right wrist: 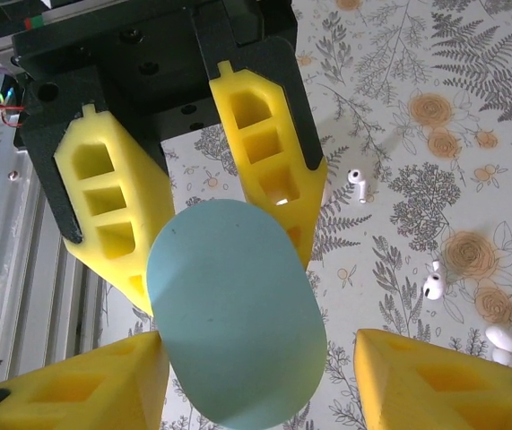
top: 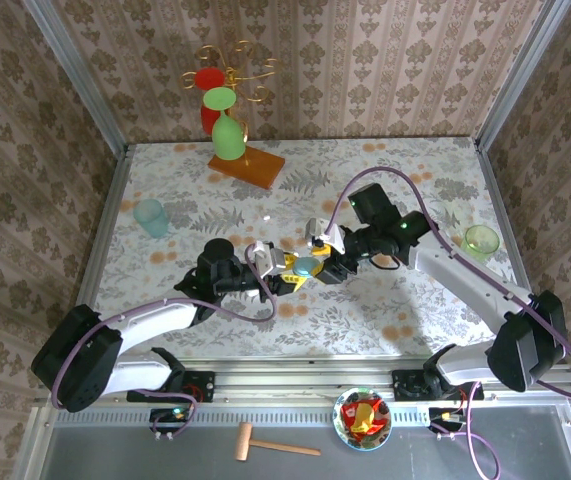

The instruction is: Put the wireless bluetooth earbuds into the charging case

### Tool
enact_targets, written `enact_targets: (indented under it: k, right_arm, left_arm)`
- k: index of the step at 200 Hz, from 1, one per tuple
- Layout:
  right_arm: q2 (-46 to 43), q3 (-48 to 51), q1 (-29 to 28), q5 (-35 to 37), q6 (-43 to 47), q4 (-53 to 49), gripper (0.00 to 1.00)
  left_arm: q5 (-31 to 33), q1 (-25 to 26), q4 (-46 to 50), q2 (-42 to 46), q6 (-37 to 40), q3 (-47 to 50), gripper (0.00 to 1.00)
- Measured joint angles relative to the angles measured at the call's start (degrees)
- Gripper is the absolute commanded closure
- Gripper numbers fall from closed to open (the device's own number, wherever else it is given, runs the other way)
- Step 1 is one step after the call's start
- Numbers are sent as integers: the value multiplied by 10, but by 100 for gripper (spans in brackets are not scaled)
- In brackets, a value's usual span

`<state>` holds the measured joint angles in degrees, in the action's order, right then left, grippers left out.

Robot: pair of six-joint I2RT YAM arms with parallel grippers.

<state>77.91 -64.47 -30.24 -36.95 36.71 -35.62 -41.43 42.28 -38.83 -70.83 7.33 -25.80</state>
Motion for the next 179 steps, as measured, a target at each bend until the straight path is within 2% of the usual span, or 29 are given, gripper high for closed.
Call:
enact_targets:
  k: [122,161,179]
  right_arm:
    - [-27,24,15,12,-40,78,42]
    - [-33,31,15,14,-37,87,59]
    - [-33,31,15,11,-30,87,63]
  left_arm:
    - [-15,1,-8,0,0,4,77]
    - [-19,1,-17,0,-10,5,78]
    - [-20,0,-22,0,-16,5,77]
